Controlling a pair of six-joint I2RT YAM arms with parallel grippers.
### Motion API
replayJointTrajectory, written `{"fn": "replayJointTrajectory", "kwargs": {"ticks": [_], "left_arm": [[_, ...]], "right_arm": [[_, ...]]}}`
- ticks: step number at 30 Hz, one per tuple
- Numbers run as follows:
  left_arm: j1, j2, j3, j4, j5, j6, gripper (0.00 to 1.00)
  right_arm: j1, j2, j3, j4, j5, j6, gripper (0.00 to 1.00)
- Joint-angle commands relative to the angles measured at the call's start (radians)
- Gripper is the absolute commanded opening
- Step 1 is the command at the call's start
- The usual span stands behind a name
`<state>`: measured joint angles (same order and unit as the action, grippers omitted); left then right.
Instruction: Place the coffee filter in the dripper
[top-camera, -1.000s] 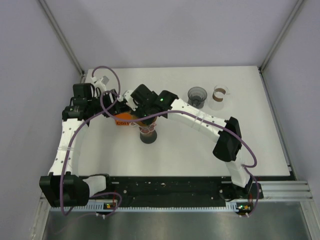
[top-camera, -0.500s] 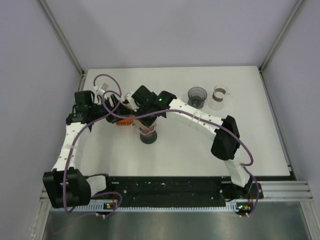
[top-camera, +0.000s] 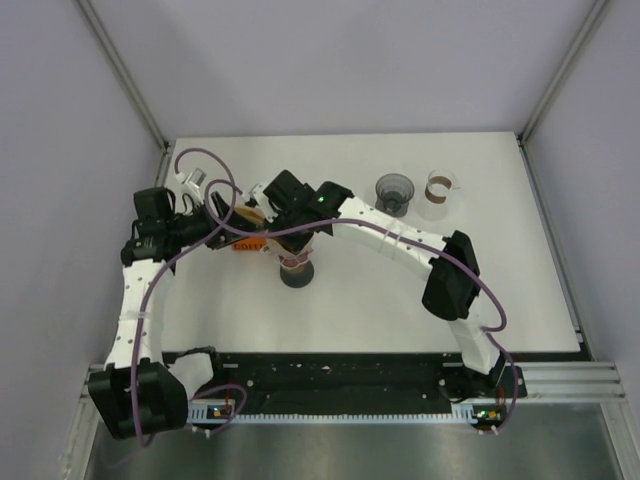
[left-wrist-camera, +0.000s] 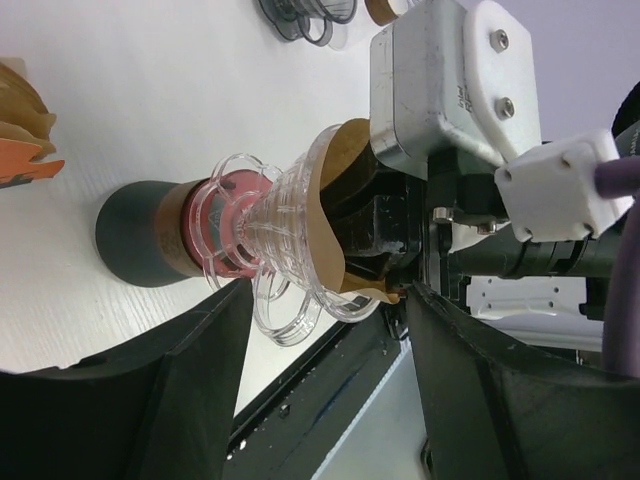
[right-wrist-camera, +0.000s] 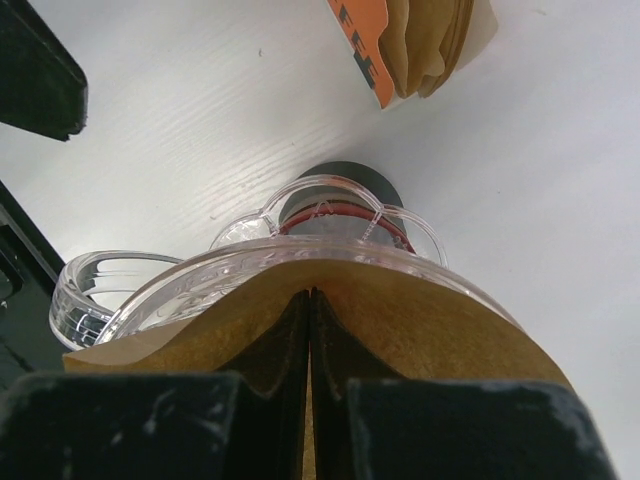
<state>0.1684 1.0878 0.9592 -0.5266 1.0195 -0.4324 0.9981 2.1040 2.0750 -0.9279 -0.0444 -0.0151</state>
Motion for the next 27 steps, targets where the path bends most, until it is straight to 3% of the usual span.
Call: {"fn": "replayJointTrajectory", "kwargs": {"ticks": [1,4,13,21,27], "left_arm": [[-0.012,-0.002,-0.022,0.022,-0.030,0.011,0.65],[-0.029,0.023,-0.014,0.016,-0.084,0.021,0.60],[-0.104,0.043,0.001,0.004,-0.169,0.044,0.58],[-0.107,0.049,0.022,-0.036,-0.219,0.075,0.51],[-0.099,0.057,0.128,-0.084,-0.135,0.083,0.59]], "right_arm": [[-0.007,0.014,-0.004,0.004,0.003,0.009,0.00],[-0.006,0.011,-0.003,0.006,-0.002,0.007,0.00],[-0.006,0.008,0.000,0.012,-0.012,0.007,0.00],[-0.007,-0.007,0.014,0.014,-0.005,0.003,0.00],[-0.007,-0.010,-0.003,0.014,0.011,0.001,0.00]]}}
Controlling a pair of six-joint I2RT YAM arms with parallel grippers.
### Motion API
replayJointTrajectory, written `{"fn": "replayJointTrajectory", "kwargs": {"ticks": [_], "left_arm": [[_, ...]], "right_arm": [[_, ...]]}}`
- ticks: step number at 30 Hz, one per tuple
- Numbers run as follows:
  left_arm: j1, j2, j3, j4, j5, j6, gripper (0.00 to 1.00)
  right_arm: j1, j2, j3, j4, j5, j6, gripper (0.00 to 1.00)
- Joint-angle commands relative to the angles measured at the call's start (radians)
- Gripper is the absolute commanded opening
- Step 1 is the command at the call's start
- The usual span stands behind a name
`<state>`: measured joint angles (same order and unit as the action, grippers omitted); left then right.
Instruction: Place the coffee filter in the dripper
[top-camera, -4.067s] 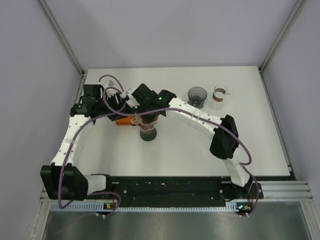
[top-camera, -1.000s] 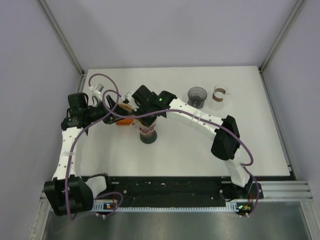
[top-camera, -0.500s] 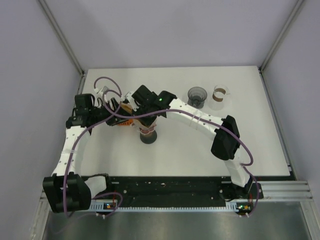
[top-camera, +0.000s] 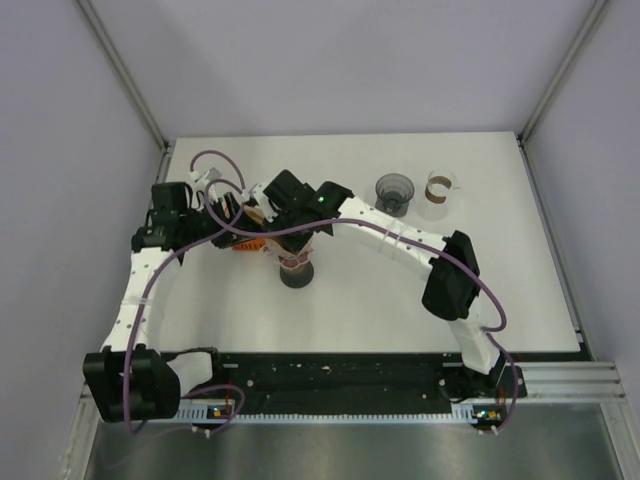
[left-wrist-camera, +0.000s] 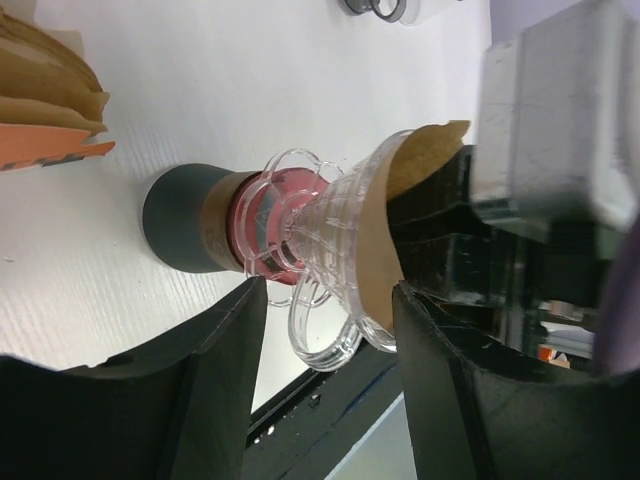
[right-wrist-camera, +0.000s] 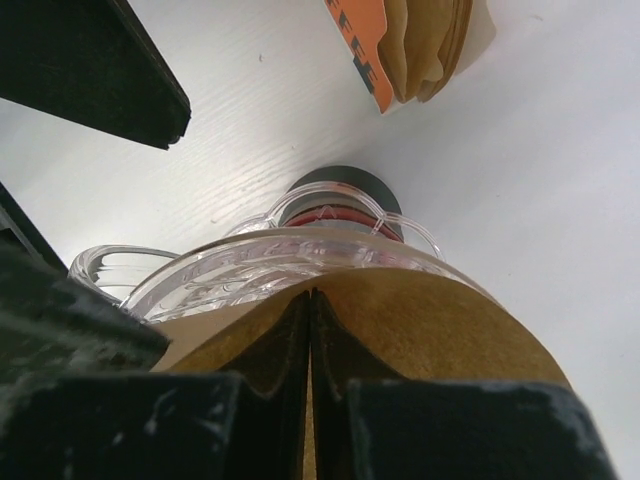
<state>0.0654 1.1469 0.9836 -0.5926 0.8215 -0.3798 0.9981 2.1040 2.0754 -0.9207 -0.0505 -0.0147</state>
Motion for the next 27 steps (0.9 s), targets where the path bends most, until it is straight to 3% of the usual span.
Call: {"fn": "replayJointTrajectory", "kwargs": {"ticks": [1,14,27], "left_arm": [[0.004,-0.009,0.112,-0.016,0.083,0.021,0.60],[-0.009,-0.053,-0.028,0.093,0.073,-0.056,0.63],[-0.023,-0.026,-0.026,0.059,-0.035,-0.007,0.50]], "right_arm": [[-0.006,-0.010,-0.008,0.006,0.018,0.001,0.00],[-0.012,0.008,0.011,0.008,-0.005,0.001,0.00],[-0.012,-0.030,0.029,0.013,-0.018,-0.021,0.00]]}}
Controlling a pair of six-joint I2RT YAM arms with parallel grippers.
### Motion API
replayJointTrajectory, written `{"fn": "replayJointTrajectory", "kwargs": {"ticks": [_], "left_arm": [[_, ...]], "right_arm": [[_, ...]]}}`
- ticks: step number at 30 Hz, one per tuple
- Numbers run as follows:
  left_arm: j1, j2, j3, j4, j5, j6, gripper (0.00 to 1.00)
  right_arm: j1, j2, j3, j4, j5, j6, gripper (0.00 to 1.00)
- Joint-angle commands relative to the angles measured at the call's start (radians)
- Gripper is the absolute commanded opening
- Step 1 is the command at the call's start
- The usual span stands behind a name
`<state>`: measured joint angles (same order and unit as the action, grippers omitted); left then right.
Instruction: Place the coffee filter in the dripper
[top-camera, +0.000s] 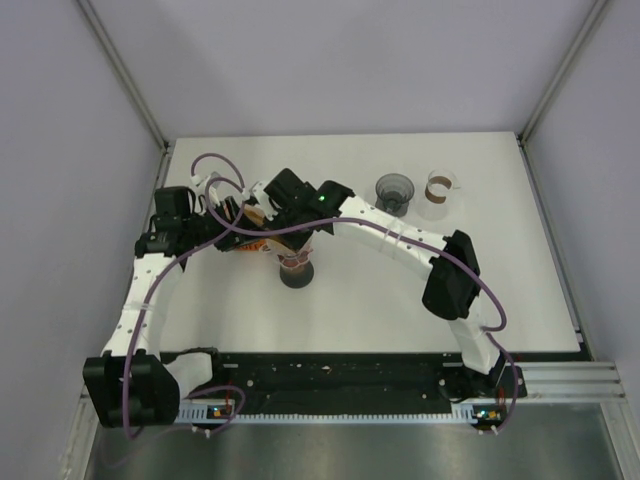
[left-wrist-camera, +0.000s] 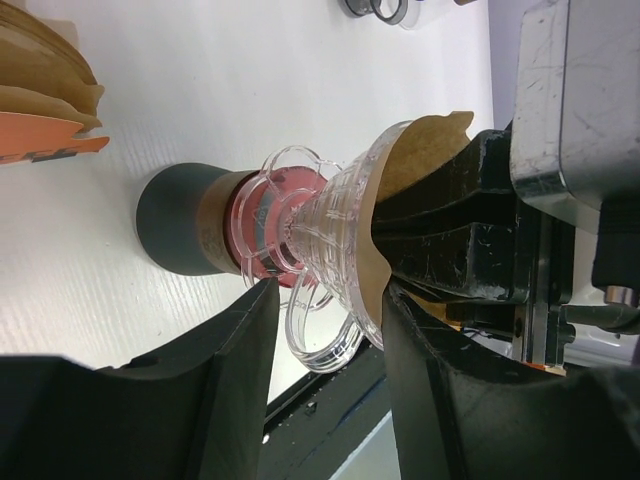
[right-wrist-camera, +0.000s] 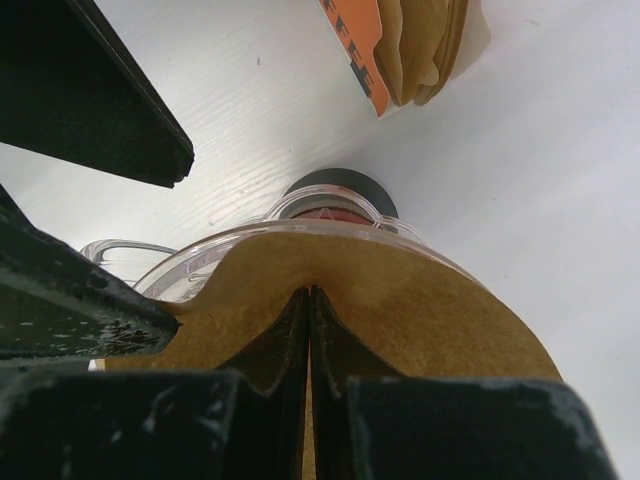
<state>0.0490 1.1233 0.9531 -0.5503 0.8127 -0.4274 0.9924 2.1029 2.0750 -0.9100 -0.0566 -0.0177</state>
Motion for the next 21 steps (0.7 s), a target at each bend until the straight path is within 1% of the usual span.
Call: {"fn": "replayJointTrajectory", "kwargs": {"ticks": [1,11,17,21], "left_arm": [[-0.009,-0.005,0.004,0.010,-0.029,0.047,0.50],[-0.012,-0.017,0.010,-0.005,-0.050,0.076,0.49],[-0.021,-0.017,0.019,-0.010,-0.058,0.084,0.49],[-0.028,-0.022,0.029,-0.016,-0.066,0.093,0.49]], "right_arm": [[-0.006,-0.035,0.037,0.003,-0.003,-0.018,0.00],[-0.006,-0.096,0.059,0.013,0.035,-0.031,0.00],[-0.005,-0.100,0.100,0.013,0.014,-0.034,0.00],[-0.005,-0.107,0.108,0.008,0.032,-0.034,0.00]]}}
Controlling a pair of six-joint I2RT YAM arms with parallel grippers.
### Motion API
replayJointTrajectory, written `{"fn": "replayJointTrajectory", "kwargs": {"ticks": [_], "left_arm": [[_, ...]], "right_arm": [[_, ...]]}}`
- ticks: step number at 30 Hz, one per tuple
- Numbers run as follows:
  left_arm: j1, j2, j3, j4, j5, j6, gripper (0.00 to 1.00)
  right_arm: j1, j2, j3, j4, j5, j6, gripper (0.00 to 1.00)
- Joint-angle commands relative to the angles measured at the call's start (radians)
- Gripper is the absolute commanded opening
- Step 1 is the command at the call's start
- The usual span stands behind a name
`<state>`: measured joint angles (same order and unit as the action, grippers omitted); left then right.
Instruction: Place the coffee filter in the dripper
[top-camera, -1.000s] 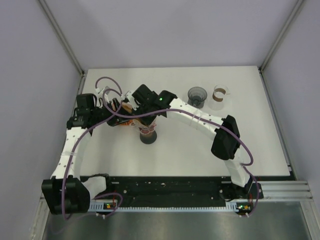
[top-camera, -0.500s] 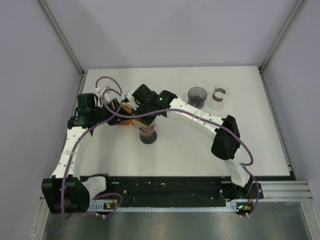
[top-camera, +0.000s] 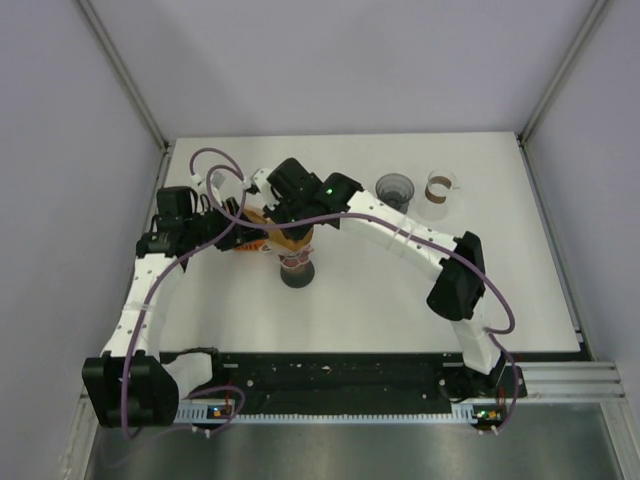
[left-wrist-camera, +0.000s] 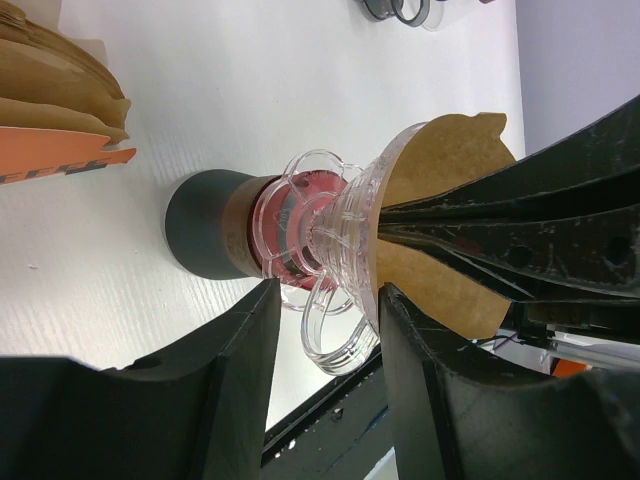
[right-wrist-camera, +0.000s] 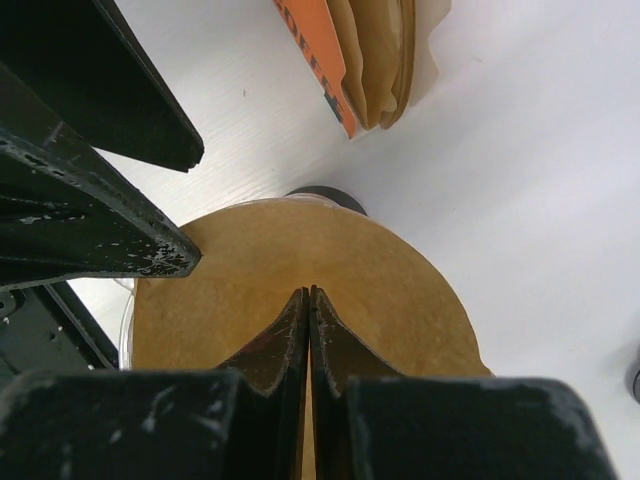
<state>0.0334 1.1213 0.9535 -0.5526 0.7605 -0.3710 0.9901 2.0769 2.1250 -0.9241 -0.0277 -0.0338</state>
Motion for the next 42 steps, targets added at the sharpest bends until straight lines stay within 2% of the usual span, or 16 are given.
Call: {"fn": "replayJointTrajectory", "kwargs": {"ticks": [1,13,19,20,26,31,34,38,42], "left_arm": [[-0.013,-0.020,0.028,-0.015,-0.015,0.038,0.49],[-0.013,-0.015,0.062,-0.033,-0.009,0.046,0.50],[-0.013,-0.021,0.085,-0.043,-0.004,0.050,0.56],[-0.013,-0.026,0.090,-0.044,-0.003,0.053,0.56],[-0.013,-0.025,0.114,-0.059,-0.006,0.069,0.63],[-0.013,-0.026,0.119,-0.072,-0.015,0.084,0.68],[-0.013,-0.026,0.140,-0.087,-0.038,0.102,0.71],[-0.012,-0.023,0.208,-0.119,-0.099,0.138,0.73],[-0.012,-0.026,0.254,-0.148,-0.157,0.161,0.74]], "right_arm": [[-0.002,-0.087,0.058,0.019,0.008,-0.020,0.00],[-0.022,-0.242,0.038,0.036,0.020,-0.009,0.00],[-0.111,-0.383,-0.132,0.151,0.054,0.067,0.00],[-0.131,-0.405,-0.161,0.166,0.058,0.080,0.04],[-0.275,-0.527,-0.327,0.223,0.132,0.124,0.42],[-0.516,-0.647,-0.503,0.283,0.118,0.178,0.69],[-0.684,-0.684,-0.598,0.317,0.114,0.205,0.73],[-0.881,-0.667,-0.669,0.386,0.059,0.232,0.74],[-0.975,-0.559,-0.645,0.404,0.034,0.210,0.72]]}}
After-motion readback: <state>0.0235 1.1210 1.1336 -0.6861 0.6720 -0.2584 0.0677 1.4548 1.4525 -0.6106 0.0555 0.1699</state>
